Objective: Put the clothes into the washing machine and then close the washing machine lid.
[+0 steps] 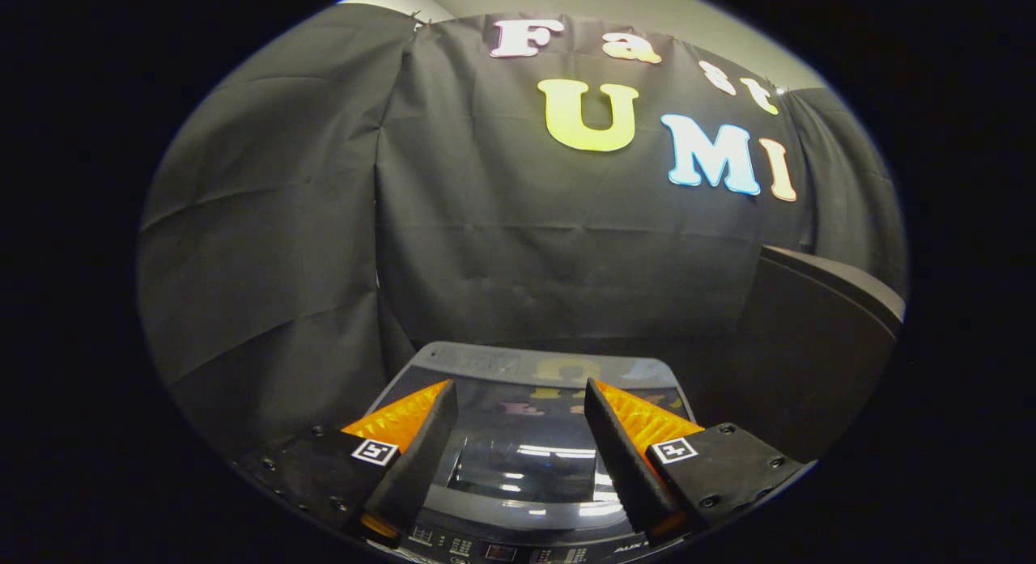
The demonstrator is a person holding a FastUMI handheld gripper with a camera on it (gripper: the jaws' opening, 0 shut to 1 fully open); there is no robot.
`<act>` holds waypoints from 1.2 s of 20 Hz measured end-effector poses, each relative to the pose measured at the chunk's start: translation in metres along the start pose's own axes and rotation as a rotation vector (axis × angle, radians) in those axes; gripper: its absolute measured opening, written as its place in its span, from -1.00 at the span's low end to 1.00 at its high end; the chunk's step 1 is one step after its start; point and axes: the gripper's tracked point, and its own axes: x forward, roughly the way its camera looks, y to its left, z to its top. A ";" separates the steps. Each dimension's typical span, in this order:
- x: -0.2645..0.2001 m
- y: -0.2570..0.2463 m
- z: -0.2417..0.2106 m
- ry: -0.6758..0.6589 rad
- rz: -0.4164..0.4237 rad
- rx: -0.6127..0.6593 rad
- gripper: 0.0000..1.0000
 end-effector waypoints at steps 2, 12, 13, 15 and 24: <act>-0.003 0.002 -0.004 0.007 0.005 0.007 0.95; -0.058 -0.014 0.041 -0.075 0.066 0.008 0.95; -0.066 -0.018 0.047 -0.085 0.079 -0.005 0.96; -0.087 -0.029 0.058 -0.115 0.099 -0.019 0.96; -0.178 -0.113 0.104 -0.216 0.109 -0.008 0.95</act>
